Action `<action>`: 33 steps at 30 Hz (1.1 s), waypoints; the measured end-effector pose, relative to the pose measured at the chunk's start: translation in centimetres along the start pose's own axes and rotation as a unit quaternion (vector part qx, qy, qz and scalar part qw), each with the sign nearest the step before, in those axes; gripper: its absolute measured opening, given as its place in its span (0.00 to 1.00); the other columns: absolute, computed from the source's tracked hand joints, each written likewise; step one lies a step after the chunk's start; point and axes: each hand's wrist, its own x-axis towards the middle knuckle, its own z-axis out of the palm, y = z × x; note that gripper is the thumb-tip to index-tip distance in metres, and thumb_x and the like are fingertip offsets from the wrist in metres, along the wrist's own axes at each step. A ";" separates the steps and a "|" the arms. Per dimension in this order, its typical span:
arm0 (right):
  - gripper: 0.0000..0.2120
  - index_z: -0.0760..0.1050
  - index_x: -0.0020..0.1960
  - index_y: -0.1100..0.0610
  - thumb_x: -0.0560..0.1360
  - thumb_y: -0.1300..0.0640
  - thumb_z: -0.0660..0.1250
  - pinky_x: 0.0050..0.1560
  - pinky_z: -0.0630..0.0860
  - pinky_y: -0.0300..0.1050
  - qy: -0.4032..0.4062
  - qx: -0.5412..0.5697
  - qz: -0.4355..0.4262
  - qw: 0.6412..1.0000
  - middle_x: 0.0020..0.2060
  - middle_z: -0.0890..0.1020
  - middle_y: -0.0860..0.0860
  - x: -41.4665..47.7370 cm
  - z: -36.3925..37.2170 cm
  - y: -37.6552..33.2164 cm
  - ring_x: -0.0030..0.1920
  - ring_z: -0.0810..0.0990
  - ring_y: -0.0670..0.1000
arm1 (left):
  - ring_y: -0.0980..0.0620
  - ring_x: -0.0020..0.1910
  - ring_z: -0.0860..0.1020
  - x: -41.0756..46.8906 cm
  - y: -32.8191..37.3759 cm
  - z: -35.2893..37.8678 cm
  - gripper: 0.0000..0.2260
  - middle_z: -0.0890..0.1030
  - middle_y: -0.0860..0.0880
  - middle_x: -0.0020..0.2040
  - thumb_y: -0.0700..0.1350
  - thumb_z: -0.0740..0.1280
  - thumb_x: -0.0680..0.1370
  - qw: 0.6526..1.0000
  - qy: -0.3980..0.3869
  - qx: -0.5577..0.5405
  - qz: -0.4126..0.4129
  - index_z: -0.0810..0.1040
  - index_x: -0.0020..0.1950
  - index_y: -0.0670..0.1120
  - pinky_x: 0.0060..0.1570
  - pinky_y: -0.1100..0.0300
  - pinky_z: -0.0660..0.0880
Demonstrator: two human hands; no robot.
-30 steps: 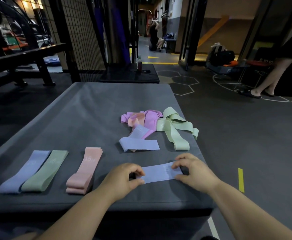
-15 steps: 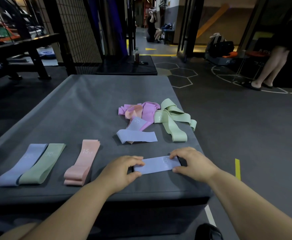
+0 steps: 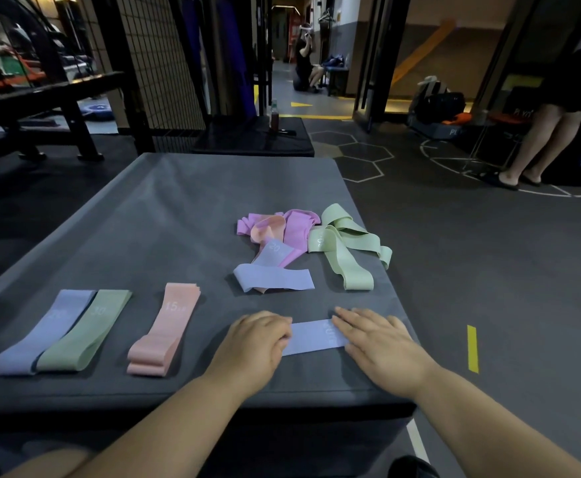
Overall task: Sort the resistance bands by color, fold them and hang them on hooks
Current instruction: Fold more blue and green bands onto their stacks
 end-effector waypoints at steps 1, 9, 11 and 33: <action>0.39 0.44 0.79 0.42 0.72 0.32 0.26 0.72 0.49 0.45 -0.001 0.003 0.001 1.000 0.77 0.42 0.36 -0.1 0.3 -0.1 0.78 0.44 0.42 | 0.53 0.56 0.79 0.1 0.0 0.2 0.13 0.82 0.56 0.58 0.47 0.56 0.76 1.000 -0.002 0.003 0.021 0.80 0.50 0.52 0.57 0.54 0.75; 0.53 0.33 0.78 0.47 0.59 0.23 0.17 0.76 0.35 0.45 -0.017 -0.013 0.017 1.000 0.75 0.35 0.39 -0.4 1.2 0.2 0.77 0.32 0.44 | 0.58 0.78 0.44 -0.1 0.6 -1.0 0.23 0.46 0.59 0.79 0.44 0.46 0.85 0.979 -0.176 0.100 -0.021 0.46 0.80 0.54 0.76 0.54 0.40; 0.52 0.31 0.77 0.48 0.59 0.23 0.18 0.76 0.33 0.45 -0.017 -0.011 0.020 1.000 0.74 0.34 0.39 -0.4 1.2 0.2 0.76 0.31 0.45 | 0.58 0.78 0.40 -0.6 0.7 -1.2 0.23 0.42 0.60 0.79 0.46 0.45 0.85 0.975 -0.188 0.111 -0.037 0.42 0.80 0.53 0.76 0.52 0.37; 0.20 0.66 0.74 0.46 0.84 0.52 0.50 0.77 0.45 0.41 0.089 0.151 0.117 0.978 0.73 0.65 0.37 1.0 1.4 0.1 0.77 0.54 0.42 | 0.60 0.78 0.45 0.3 0.7 -0.9 0.20 0.61 0.58 0.77 0.46 0.47 0.85 0.979 -0.132 -0.046 -0.147 0.55 0.78 0.57 0.75 0.55 0.36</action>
